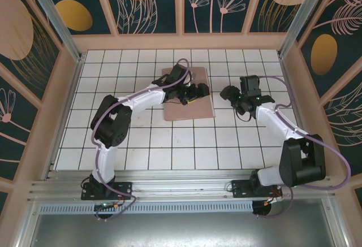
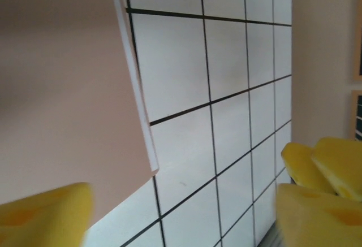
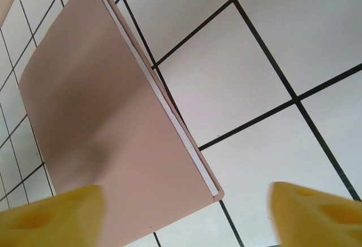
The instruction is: Put the files into the folder
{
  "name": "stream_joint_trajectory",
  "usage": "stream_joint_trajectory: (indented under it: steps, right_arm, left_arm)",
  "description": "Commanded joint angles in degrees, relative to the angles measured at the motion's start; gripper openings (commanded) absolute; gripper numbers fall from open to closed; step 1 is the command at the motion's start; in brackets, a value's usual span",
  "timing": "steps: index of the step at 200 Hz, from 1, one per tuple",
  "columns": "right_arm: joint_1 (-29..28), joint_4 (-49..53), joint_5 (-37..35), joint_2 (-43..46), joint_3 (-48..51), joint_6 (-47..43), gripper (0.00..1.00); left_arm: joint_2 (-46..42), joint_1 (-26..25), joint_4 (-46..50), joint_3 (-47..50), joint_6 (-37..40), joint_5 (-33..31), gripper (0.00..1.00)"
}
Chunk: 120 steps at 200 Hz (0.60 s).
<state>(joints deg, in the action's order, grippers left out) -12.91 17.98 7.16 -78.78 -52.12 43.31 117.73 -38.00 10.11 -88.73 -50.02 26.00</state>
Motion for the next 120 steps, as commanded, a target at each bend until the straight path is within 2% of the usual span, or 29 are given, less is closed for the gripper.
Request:
stream_joint_trajectory:
  steps: [1, 16, 30, 60, 88, 103, 120]
  right_arm:
    - [1.22, -1.36, 0.57, 2.33, -0.8, -2.51, 0.99]
    - [2.5, -1.54, -0.43, 3.87, -1.42, -3.77, 0.99]
    - [3.16, -0.31, -5.22, 6.56, -2.41, -5.46, 0.99]
    - [3.68, -2.32, -21.02, 17.07, 1.98, -6.66, 0.99]
    - [4.62, -15.81, -33.35, 26.64, 16.37, -12.75, 0.99]
    - [4.63, -23.87, -37.02, 30.55, 23.4, -18.03, 0.99]
    - [4.63, -31.67, -38.25, 31.5, 29.1, -25.15, 0.99]
  left_arm:
    - [-6.9, 0.18, -0.56, 1.13, -0.65, -6.11, 0.99]
    - [-11.03, 0.25, 0.78, 1.41, 0.49, -9.74, 0.99]
    - [-15.76, 0.34, 2.19, 2.58, 2.78, -14.66, 0.99]
    - [-29.74, 0.29, 3.51, 10.86, 5.86, -32.98, 0.99]
    - [-38.92, 0.29, 7.38, 17.76, 5.6, -49.37, 0.99]
    - [-42.34, 0.35, 8.87, 21.36, 5.98, -57.03, 0.99]
    - [-46.25, 0.34, 7.86, 26.93, 8.55, -61.94, 0.99]
